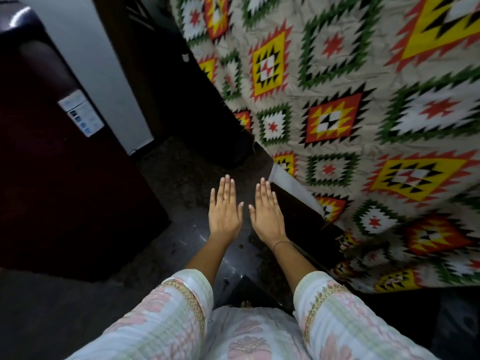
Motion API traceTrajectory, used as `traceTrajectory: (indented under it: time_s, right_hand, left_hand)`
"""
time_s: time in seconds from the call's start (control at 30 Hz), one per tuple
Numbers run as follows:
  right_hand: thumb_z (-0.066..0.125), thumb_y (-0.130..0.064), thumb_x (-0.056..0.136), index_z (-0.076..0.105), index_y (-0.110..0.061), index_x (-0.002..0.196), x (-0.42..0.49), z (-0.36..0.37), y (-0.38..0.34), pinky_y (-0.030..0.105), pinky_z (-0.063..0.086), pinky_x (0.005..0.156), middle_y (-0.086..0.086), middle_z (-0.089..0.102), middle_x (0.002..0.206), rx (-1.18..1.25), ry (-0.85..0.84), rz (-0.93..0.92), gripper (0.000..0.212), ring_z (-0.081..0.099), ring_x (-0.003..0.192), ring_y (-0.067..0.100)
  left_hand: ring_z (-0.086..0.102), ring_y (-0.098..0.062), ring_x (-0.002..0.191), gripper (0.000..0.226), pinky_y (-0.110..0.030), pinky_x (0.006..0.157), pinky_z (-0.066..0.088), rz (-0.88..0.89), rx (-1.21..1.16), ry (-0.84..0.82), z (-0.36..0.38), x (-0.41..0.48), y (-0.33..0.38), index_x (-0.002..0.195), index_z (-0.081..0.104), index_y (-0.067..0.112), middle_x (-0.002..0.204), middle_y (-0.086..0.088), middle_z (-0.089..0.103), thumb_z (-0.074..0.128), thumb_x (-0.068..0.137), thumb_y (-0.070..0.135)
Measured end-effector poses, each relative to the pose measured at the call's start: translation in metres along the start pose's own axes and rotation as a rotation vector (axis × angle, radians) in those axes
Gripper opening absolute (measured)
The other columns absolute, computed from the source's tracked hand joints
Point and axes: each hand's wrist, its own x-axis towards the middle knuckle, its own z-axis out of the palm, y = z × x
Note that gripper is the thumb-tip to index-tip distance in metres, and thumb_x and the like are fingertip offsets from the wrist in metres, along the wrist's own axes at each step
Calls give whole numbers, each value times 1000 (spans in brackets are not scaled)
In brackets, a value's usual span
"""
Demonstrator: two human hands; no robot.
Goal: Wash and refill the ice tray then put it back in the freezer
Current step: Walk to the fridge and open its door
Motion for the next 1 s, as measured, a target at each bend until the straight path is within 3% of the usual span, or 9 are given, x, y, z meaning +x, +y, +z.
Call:
traceTrajectory:
  time_s: [0.1, 0.23, 0.4, 0.7, 1.0]
  right_hand:
    - [-5, -42, 88, -10, -6, 145, 7, 5, -21, 33, -5, 119, 12, -12, 157, 12, -6, -86, 67, -12, 145, 19]
    - [-2, -40, 89, -1, -3, 148, 14, 11, -52, 32, -6, 117, 12, -9, 158, 20, -19, -199, 70, -11, 145, 19]
    - [-3, -38, 90, -2, -4, 149, 22, 19, -88, 32, -6, 118, 12, -12, 157, 13, -39, -284, 68, -14, 144, 18]
    - [-5, -40, 88, -6, -5, 147, 24, 46, -198, 32, -6, 119, 8, -18, 154, 74, -101, -391, 69, -16, 143, 17]
    - [-4, -37, 89, -7, -6, 147, 30, 65, -313, 29, -11, 116, 7, -17, 154, 129, -122, -530, 66, -17, 143, 15]
  left_hand:
    - [-10, -18, 145, 66, -38, 117, -6, -79, 13, 10, -2, -7, -21, 148, -2, 5, 157, -9, -9, 4, 94, 42]
    - [-15, -17, 144, 67, -38, 117, -9, -193, 13, -10, -5, -18, -47, 147, -9, 6, 155, -8, -17, -3, 91, 42]
    - [-16, -17, 143, 67, -38, 117, -9, -288, -4, 20, -17, -30, -84, 147, -9, 6, 155, -8, -17, -4, 90, 42]
    - [-20, -16, 142, 64, -37, 116, -12, -357, 96, 0, -47, -61, -186, 147, -11, 6, 156, -8, -17, 15, 99, 39]
    - [-15, -17, 145, 67, -38, 118, -8, -453, 126, 25, -65, -91, -286, 148, -9, 7, 157, -8, -15, -6, 91, 42]
